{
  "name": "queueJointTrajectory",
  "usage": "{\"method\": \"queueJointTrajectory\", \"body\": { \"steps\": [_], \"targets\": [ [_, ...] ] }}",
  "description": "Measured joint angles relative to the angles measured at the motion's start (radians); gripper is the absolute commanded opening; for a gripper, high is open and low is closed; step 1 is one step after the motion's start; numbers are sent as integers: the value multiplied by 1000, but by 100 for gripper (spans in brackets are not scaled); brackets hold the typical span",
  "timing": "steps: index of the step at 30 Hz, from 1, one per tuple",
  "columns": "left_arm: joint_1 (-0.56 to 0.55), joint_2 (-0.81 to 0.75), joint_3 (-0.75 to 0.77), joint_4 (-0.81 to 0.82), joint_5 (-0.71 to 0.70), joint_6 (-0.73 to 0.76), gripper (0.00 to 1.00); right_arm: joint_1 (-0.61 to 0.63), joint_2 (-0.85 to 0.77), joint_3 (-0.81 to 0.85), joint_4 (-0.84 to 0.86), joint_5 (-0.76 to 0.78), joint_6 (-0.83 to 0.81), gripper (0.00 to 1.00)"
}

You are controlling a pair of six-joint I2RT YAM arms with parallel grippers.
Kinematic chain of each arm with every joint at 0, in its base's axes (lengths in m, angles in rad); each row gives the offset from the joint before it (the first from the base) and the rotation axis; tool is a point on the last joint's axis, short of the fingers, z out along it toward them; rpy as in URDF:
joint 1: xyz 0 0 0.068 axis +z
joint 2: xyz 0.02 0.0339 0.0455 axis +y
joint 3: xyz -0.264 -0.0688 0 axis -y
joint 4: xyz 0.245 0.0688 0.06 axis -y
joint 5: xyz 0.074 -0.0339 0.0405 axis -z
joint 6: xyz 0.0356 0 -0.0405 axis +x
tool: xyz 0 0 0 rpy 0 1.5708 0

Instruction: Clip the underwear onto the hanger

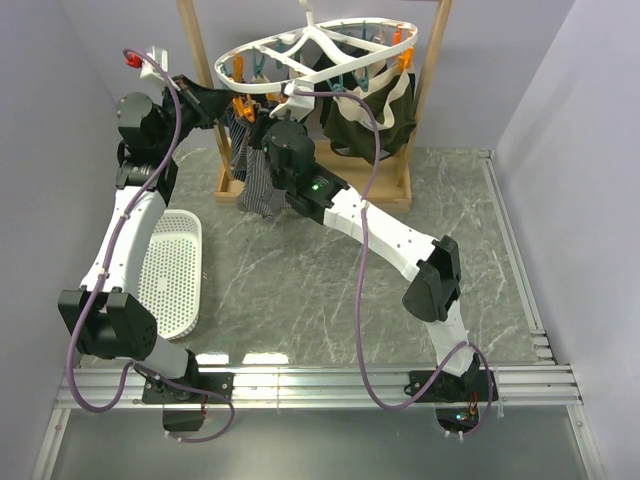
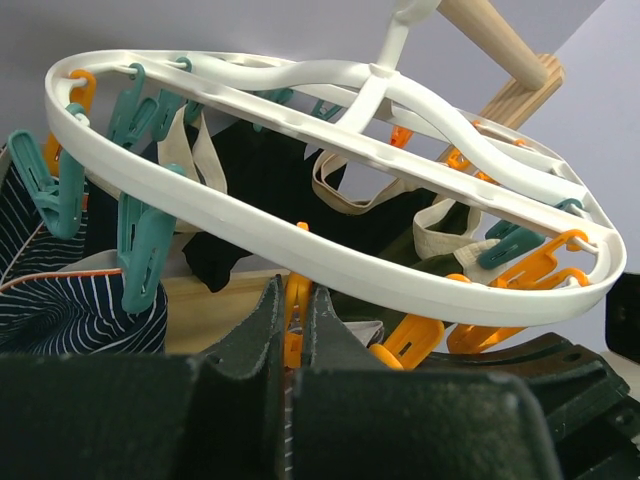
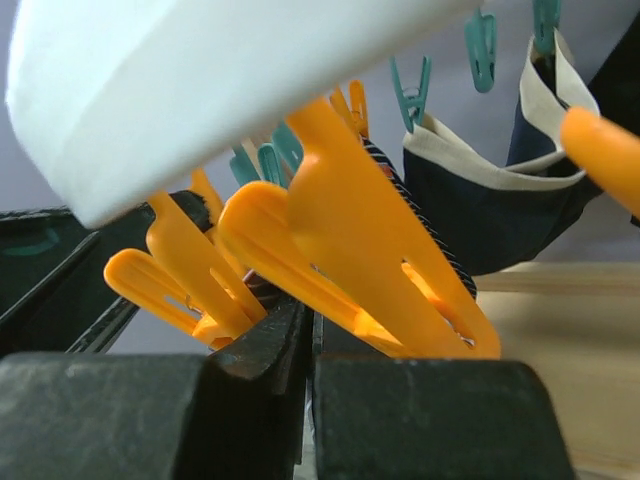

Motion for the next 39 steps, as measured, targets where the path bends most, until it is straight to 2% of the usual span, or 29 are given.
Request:
{"method": "queueJointTrajectory", "body": {
  "steps": [14,28,39],
  "targets": [
    [0,-4,-12,21,-10,-3,0,-7,0,47,-108,-40,161,0],
    [-10,-5,-34,36,-23,-2,0,-17,0,51,-140,-47,262,0],
    [-11,-11,-43,39,-19,-10,10,-45,0,51,-155,-64,314,0]
  ]
}}
